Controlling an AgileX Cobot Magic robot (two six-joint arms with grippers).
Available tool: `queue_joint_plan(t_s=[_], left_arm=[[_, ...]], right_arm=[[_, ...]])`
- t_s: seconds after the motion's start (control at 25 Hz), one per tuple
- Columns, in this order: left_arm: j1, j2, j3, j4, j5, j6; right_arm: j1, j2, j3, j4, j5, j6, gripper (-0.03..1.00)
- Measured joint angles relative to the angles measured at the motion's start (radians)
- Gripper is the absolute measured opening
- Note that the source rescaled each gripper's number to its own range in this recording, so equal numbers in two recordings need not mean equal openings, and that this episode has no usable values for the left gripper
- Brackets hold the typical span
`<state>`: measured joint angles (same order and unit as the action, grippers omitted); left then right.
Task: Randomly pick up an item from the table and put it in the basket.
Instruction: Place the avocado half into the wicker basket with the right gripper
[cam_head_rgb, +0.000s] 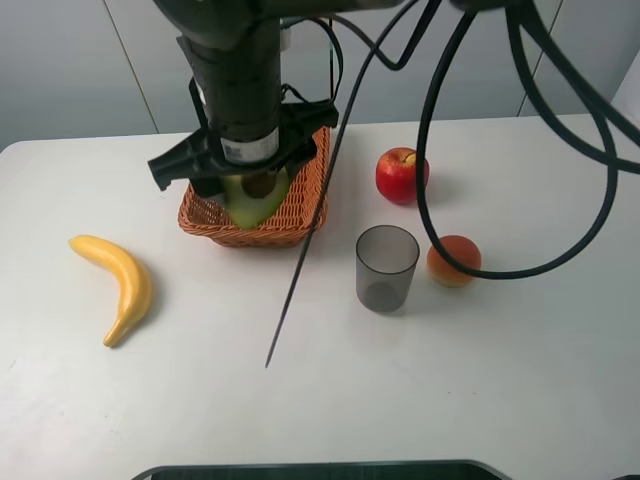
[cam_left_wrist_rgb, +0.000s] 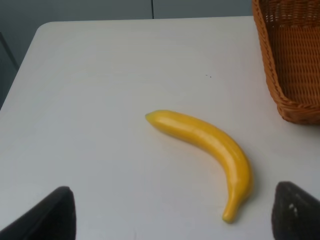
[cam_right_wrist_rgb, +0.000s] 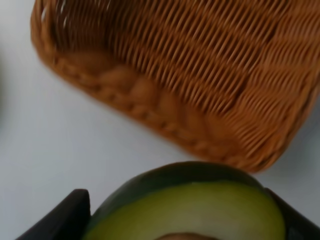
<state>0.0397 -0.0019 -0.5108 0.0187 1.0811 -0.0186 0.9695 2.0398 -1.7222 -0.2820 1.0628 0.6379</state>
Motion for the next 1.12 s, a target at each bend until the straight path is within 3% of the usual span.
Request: queue_joint_plan(t_s=[0.2,0.76,1.12], left_arm=[[0.000,0.000,0.000,0.000,0.000,0.000],[0.000,0.000,0.000,0.000,0.000,0.000],[0.000,0.000,0.000,0.000,0.000,0.000]], right_arm=[[-0.053,0.000,-0.029,-0.123,-0.117,-0.002,0.00],[-0.120,0.147,-0.029,-0.174,-0.438,0.011,0.00],[-0.131,0.237,-0.029,-0.204,-0.494,0.013,0.00]])
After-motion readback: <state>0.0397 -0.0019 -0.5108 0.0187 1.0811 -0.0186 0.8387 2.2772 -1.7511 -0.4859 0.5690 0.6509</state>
